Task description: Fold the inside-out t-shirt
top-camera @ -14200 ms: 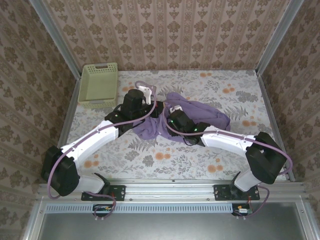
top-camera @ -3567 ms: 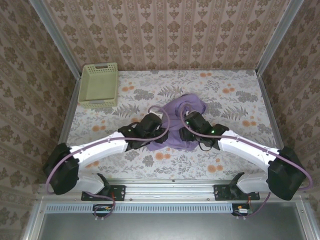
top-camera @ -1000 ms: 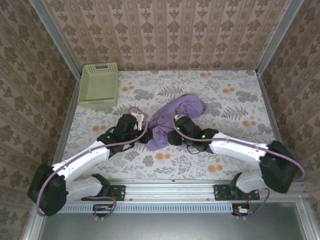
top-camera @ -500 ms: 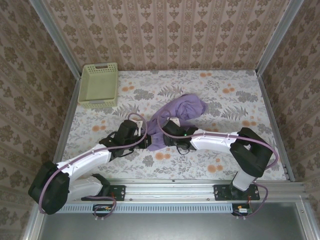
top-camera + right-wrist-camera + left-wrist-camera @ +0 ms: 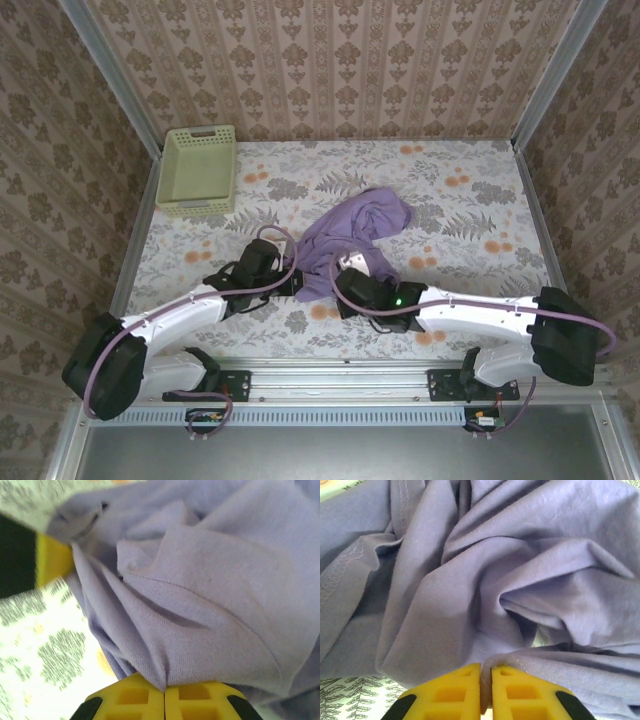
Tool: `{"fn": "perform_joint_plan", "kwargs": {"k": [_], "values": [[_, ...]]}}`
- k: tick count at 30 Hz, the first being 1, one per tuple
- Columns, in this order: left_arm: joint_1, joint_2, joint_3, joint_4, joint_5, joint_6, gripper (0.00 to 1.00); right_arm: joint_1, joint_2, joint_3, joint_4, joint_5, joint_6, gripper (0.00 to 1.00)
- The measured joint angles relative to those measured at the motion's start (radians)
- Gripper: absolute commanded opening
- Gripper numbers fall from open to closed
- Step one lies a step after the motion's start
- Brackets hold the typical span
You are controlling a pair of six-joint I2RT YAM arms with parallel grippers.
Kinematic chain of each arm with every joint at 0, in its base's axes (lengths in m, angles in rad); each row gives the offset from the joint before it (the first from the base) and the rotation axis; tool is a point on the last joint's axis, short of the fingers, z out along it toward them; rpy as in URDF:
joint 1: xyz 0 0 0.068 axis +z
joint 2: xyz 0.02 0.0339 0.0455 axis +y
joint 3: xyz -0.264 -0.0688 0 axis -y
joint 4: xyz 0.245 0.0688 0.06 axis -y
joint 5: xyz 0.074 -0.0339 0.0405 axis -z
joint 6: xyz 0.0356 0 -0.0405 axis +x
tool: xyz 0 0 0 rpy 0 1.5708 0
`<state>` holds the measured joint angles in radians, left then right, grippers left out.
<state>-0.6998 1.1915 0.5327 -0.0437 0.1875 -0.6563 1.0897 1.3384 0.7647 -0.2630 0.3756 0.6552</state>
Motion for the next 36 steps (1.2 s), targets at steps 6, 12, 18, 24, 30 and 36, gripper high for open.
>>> {"fn": "perform_joint_plan", "kwargs": {"k": [6, 12, 18, 24, 30, 36], "values": [[-0.017, 0.046, 0.002, -0.01, -0.003, 0.01, 0.32, 0.023, 0.006, -0.091, -0.077, 0.014, 0.058, 0.38], [-0.107, 0.029, 0.028, -0.068, -0.039, 0.074, 0.53, 0.012, -0.006, -0.069, -0.086, 0.017, 0.055, 0.45], [-0.193, 0.028, 0.077, -0.09, -0.081, 0.137, 0.62, -0.087, 0.057, -0.029, -0.063, 0.005, 0.046, 0.49], [-0.201, 0.084, 0.079, -0.069, -0.085, 0.143, 0.71, -0.171, 0.158, -0.014, -0.016, -0.029, -0.009, 0.15], [-0.257, 0.091, 0.079, -0.026, -0.095, 0.179, 0.8, -0.193, 0.148, 0.051, -0.004, -0.053, -0.055, 0.0], [-0.275, 0.13, 0.084, 0.012, -0.1, 0.214, 0.81, -0.193, 0.042, 0.096, -0.048, -0.092, -0.079, 0.0]]}}
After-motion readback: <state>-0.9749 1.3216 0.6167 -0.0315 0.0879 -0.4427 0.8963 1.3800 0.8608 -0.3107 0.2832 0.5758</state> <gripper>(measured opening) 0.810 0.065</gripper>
